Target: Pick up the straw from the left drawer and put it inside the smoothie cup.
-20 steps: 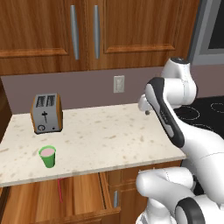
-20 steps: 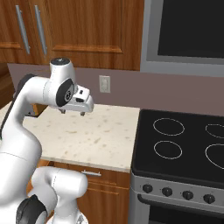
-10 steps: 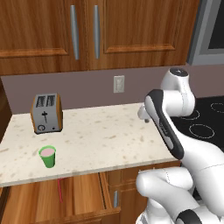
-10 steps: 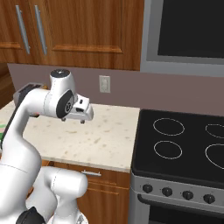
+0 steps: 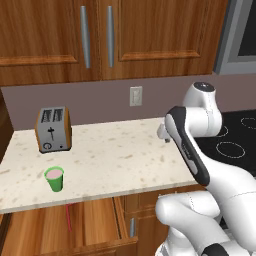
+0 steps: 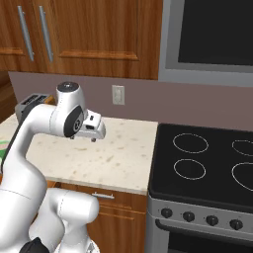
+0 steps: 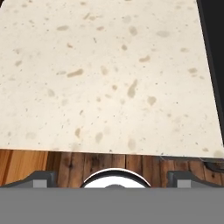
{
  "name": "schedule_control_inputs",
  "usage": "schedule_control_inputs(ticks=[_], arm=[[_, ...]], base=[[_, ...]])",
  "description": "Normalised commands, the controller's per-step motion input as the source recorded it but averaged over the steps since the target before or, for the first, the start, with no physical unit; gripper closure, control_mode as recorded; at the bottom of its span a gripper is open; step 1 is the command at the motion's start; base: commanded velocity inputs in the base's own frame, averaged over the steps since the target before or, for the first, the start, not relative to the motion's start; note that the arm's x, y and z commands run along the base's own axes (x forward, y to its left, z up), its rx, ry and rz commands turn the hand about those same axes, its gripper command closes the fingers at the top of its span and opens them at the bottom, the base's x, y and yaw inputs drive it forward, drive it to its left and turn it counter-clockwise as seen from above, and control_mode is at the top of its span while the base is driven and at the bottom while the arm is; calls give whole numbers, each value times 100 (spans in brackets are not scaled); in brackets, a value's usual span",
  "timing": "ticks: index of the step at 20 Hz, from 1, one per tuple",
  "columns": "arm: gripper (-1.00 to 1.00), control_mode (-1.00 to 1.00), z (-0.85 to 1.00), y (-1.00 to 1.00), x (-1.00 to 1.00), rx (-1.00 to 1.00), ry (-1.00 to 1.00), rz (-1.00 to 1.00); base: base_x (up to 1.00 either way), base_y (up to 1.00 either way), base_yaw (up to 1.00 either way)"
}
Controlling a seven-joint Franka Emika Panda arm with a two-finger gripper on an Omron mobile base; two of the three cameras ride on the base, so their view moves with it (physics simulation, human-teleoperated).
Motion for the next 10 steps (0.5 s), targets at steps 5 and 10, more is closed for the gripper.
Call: schedule_control_inputs(ticks=[5,10], arm=[[-100,100,0,0,1,0,0,0],[-100,100,0,0,0,0,0,0]], base=[[1,0,0],[-20,0,0]])
